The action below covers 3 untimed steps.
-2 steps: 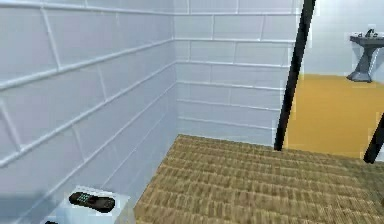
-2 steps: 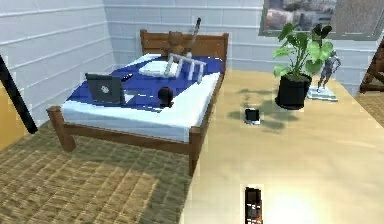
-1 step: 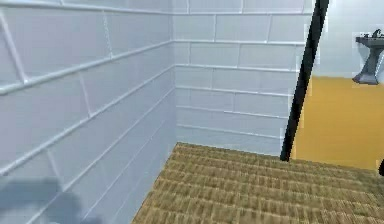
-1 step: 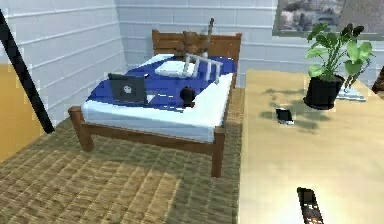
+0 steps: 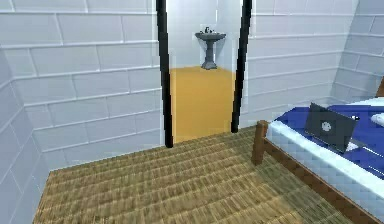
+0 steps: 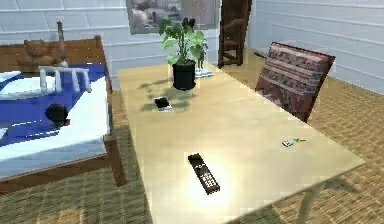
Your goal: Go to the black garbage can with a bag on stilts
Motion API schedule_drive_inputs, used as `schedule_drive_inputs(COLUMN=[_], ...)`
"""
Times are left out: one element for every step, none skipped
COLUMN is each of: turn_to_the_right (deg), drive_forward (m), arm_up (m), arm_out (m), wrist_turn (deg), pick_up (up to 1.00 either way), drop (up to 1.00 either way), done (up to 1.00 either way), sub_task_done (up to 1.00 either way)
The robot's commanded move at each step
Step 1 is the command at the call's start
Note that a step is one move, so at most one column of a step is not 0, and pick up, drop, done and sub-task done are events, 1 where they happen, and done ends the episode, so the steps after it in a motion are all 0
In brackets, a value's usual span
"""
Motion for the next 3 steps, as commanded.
schedule_drive_inputs(turn_to_the_right=[0.0,0.0,6.0], drive_forward=[1.0,1.0,0.0], arm_up=[0.0,0.0,0.0], arm_out=[0.0,0.0,0.0], wrist_turn=[0.0,0.0,0.0], pick_up=[0.0,0.0,0.0], drop=[0.0,0.0,0.0], done=[0.0,0.0,0.0], sub_task_done=[0.0,0.0,0.0])
